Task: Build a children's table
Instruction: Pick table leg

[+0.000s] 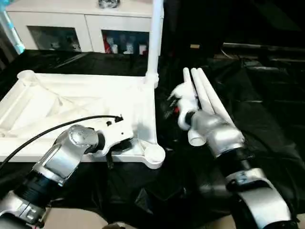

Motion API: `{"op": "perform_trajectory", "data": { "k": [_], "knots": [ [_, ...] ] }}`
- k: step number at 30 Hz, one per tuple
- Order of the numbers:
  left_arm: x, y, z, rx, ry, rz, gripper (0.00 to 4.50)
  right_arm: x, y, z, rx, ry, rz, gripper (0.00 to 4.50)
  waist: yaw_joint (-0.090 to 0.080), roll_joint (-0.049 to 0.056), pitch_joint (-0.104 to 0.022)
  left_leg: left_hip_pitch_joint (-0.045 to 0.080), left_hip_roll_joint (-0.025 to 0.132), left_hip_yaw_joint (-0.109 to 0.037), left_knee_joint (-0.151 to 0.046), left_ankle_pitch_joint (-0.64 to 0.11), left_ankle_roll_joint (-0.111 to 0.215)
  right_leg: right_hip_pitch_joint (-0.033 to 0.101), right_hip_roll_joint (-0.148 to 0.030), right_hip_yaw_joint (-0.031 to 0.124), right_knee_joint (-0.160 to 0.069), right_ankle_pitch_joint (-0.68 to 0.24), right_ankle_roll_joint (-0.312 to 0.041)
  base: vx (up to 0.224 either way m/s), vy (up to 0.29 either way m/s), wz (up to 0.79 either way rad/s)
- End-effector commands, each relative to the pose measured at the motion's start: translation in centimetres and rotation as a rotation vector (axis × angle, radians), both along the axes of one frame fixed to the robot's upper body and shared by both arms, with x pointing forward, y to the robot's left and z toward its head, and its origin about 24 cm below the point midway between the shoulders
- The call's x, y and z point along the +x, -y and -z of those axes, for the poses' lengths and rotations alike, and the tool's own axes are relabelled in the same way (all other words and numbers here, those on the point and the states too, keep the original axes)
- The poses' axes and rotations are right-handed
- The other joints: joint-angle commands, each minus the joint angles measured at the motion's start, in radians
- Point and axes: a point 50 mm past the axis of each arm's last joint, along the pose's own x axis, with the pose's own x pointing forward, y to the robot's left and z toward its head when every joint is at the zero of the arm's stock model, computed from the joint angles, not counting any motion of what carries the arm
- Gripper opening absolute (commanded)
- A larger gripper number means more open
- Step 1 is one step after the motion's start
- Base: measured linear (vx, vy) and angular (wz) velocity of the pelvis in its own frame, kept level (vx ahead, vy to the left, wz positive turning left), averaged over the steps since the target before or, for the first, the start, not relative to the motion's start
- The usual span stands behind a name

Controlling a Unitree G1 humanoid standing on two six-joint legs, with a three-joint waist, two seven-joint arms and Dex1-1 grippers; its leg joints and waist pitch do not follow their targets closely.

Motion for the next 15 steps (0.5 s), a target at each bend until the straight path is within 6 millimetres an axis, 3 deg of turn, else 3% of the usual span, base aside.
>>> {"op": "perform_trajectory", "data": {
  "k": [1,2,4,5,6,7,9,11,15],
  "knots": [
    [0.8,-0.5,-1.8,-0.043,0.083,-0.028,0.00,0.5,1.3,-0.5,-0.026,-0.014,0.089,0.55,0.002,0.020,-0.069,0.020,0.030,-0.013,-0.067,-0.241,-0.051,0.046,-0.072,0.054,-0.077,-0.208,-0.177,0.000,0.000,0.00],
    [0.8,-0.3,-2.2,-0.072,0.092,-0.026,0.00,0.6,1.8,-0.4,-0.047,-0.023,0.126,0.77,0.003,0.019,-0.069,0.020,0.030,-0.013,-0.067,-0.241,-0.054,0.047,-0.072,0.054,-0.077,-0.210,-0.176,0.000,0.000,0.00],
    [0.7,0.3,-3.1,-0.138,0.091,-0.015,0.00,0.9,2.6,-0.3,-0.066,-0.046,0.186,0.81,0.003,0.016,-0.069,0.021,0.030,-0.012,-0.066,-0.235,-0.059,0.046,-0.074,0.055,-0.074,-0.208,-0.177,0.000,0.000,0.00],
    [0.5,0.6,-3.5,-0.170,0.076,-0.007,0.34,1.0,3.0,-0.2,-0.074,-0.059,0.214,0.97,0.005,0.017,-0.070,0.021,0.030,-0.012,-0.065,-0.236,-0.058,0.045,-0.074,0.054,-0.075,-0.208,-0.180,0.000,0.000,0.00],
    [0.3,1.0,-3.9,-0.200,0.063,0.013,0.34,1.1,3.4,-0.1,-0.081,-0.077,0.242,0.97,0.005,0.012,-0.070,0.020,0.030,-0.011,-0.065,-0.226,-0.057,0.047,-0.073,0.055,-0.072,-0.197,-0.181,0.000,0.000,0.00],
    [0.1,1.4,-4.3,-0.234,0.053,0.033,0.42,1.2,3.7,0.0,-0.090,-0.101,0.265,1.19,0.006,0.012,-0.070,0.019,0.030,-0.011,-0.065,-0.213,-0.054,0.048,-0.073,0.054,-0.071,-0.186,-0.184,0.000,0.000,0.00],
    [-0.1,2.0,-4.8,-0.280,0.035,0.056,0.42,1.3,4.0,0.2,-0.106,-0.129,0.290,1.22,0.006,0.011,-0.070,0.017,0.028,-0.009,-0.063,-0.205,-0.052,0.048,-0.072,0.055,-0.069,-0.173,-0.183,0.000,0.000,0.00],
    [-0.6,2.9,-5.3,-0.346,-0.001,0.089,0.85,1.3,4.4,0.6,-0.122,-0.173,0.321,1.54,0.006,0.004,-0.070,0.014,0.027,-0.007,-0.062,-0.194,-0.045,0.051,-0.072,0.055,-0.070,-0.174,-0.179,0.000,0.000,0.00],
    [-0.8,3.8,-5.7,-0.401,-0.001,0.106,1.05,1.4,4.7,1.1,-0.138,-0.231,0.374,1.73,0.005,0.001,-0.069,0.014,0.026,-0.006,-0.061,-0.195,-0.044,0.049,-0.072,0.054,-0.074,-0.209,-0.161,0.000,0.000,0.00]
  ]
}}
